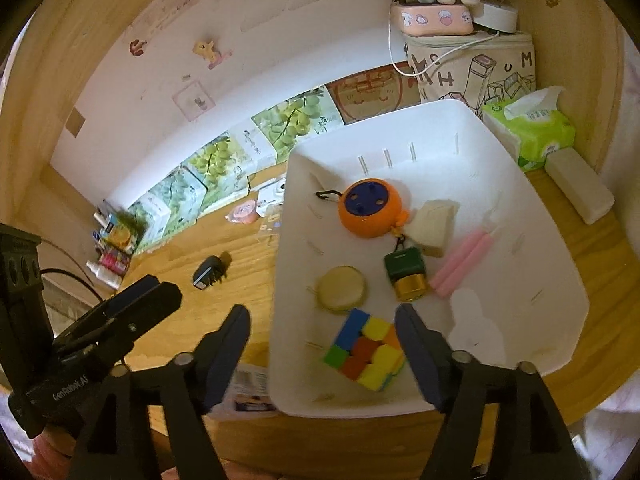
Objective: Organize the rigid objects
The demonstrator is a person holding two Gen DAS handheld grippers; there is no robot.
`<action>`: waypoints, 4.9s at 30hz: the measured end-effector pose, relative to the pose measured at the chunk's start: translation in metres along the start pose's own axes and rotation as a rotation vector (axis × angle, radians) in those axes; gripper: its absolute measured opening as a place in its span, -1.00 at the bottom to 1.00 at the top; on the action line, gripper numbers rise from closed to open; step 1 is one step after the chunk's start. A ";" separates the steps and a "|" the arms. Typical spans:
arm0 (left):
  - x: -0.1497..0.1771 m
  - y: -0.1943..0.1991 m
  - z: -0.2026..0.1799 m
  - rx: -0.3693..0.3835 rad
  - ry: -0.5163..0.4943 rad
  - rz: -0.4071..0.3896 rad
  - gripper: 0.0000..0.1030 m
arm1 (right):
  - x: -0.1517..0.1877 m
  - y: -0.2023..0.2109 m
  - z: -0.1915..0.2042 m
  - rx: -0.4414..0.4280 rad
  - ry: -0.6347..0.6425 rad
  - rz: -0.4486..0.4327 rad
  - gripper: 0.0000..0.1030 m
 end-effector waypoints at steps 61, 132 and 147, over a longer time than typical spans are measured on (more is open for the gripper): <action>0.013 -0.171 0.140 -0.062 -0.232 0.354 0.57 | 0.098 -0.098 0.044 0.096 -0.990 0.066 0.85; 0.006 -0.021 0.123 0.077 0.251 0.074 -0.16 | 0.010 -0.060 0.117 -0.327 -0.333 0.204 0.35; -0.017 -0.005 0.033 0.120 0.244 -0.017 -0.16 | -0.034 -0.001 0.062 -0.296 -0.176 0.136 0.34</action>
Point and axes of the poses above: each gripper's, at about its wrist camera, not at the fingertips, and y roughly against the way its jaws point, z to its left, x to its underside, the point moved 7 cm from there along -y, roughly the way its jaws point, and after that the axes turned 11 degrees about -x, right-handed, at the moved point
